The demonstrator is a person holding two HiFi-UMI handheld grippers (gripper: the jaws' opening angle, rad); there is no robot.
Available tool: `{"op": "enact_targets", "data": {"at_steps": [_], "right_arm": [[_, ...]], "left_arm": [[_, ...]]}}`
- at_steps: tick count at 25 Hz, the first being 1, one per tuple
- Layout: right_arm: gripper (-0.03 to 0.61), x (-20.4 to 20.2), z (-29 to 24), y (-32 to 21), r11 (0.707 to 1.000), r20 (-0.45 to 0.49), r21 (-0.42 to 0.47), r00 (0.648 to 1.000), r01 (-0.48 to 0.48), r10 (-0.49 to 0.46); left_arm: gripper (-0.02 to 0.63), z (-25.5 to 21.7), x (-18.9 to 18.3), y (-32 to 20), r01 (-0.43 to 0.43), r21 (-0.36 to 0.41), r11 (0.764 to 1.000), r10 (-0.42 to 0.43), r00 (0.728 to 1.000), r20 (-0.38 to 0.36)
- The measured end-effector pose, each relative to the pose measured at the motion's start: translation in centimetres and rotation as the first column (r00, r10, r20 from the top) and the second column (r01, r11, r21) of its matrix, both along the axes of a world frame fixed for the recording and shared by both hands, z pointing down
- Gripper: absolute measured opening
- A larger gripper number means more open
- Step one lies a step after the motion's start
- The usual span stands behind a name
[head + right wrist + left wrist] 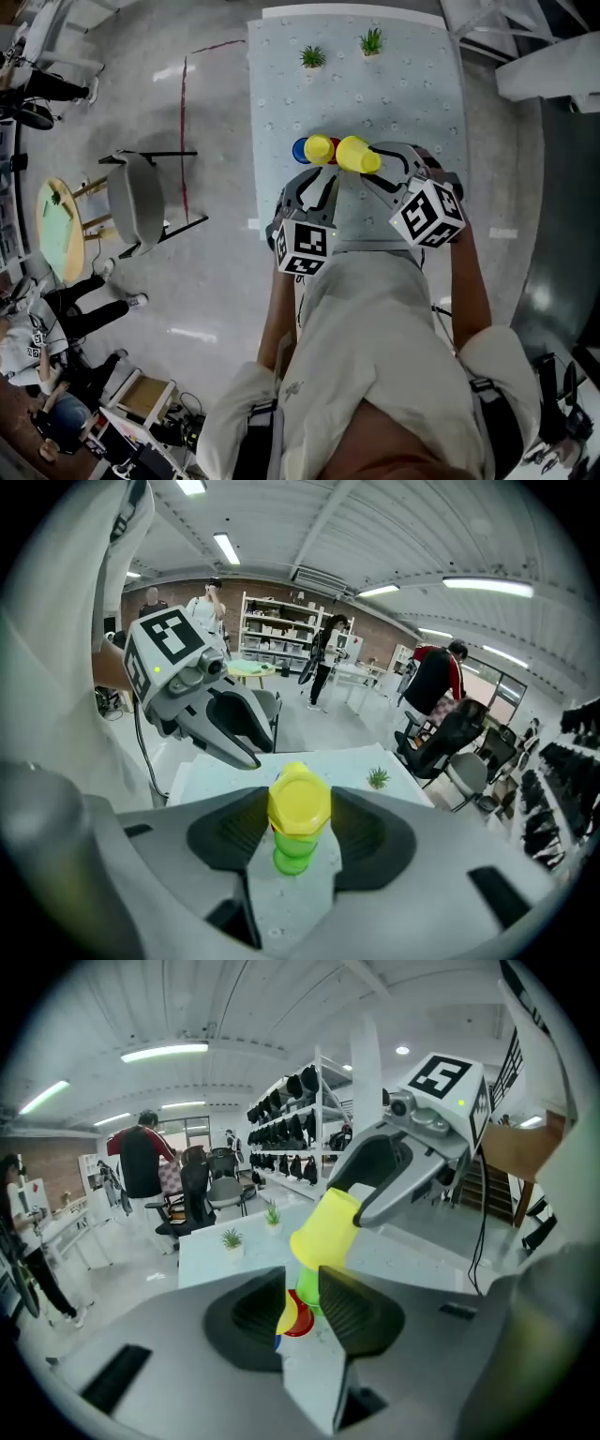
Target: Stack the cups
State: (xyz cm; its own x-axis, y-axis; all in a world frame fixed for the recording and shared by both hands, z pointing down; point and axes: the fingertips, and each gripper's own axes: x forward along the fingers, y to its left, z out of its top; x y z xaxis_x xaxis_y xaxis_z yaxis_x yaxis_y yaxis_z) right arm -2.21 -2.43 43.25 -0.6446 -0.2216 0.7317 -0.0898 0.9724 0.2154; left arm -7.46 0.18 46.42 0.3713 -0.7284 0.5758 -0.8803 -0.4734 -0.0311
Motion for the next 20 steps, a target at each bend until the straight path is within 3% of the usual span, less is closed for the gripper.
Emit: {"op": "enact_targets", "data": {"at_steps": [20], "right_arm": [[0.209,-2.8,1.4,-1.1,0.986,-0.107,-0.114,0.985,0.12,-0.132]], "left_arm": [[0.117,0.2,-1.9,-0.9,0.036,-0.004,0.999,-0.036,0.999,-0.001]]}}
